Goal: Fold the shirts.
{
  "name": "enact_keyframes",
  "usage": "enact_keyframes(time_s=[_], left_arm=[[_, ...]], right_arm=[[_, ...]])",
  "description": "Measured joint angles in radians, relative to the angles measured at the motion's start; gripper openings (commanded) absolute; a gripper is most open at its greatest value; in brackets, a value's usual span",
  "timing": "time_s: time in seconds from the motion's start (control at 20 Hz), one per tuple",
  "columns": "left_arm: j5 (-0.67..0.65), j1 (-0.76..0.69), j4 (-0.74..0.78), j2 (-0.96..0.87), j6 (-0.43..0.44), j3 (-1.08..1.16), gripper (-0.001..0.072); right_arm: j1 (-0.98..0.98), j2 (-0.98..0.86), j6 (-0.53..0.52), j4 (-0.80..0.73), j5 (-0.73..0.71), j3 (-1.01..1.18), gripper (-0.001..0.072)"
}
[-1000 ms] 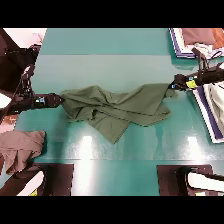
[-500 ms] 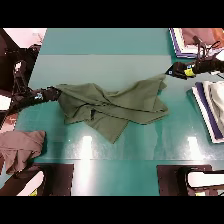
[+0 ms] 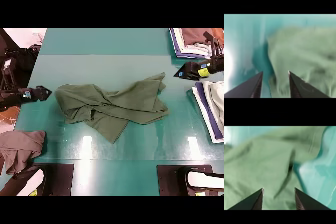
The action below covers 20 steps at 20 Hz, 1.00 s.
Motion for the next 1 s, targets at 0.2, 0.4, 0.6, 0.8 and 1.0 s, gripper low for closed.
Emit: enact_keyframes(time_s=[0.2, 0.4, 0.6, 0.8, 1.0], left_arm=[[-0.099, 0.027, -0.059, 0.0, 0.037, -0.113, 0.0649], [-0.071, 0.027, -0.161, 0.0, 0.086, -0.24, 0.0648], [0.031, -0.049, -0.205, 0.0, 0.109, -0.304, 0.0647], [0.142, -0.139, -0.221, -0.01, 0.103, -0.322, 0.0517], [0.209, -0.195, -0.224, -0.053, 0.093, -0.327, 0.0268]], right_arm=[[-0.008, 0.111, -0.016, 0.0, -0.005, -0.162, 0.0452], [-0.01, 0.22, -0.021, 0.0, -0.066, -0.34, 0.0452], [-0.011, 0.293, -0.023, 0.0, -0.101, -0.467, 0.0452], [-0.011, 0.323, -0.023, 0.0, -0.112, -0.532, 0.0452], [-0.011, 0.332, -0.023, 0.014, -0.115, -0.55, 0.0451]])
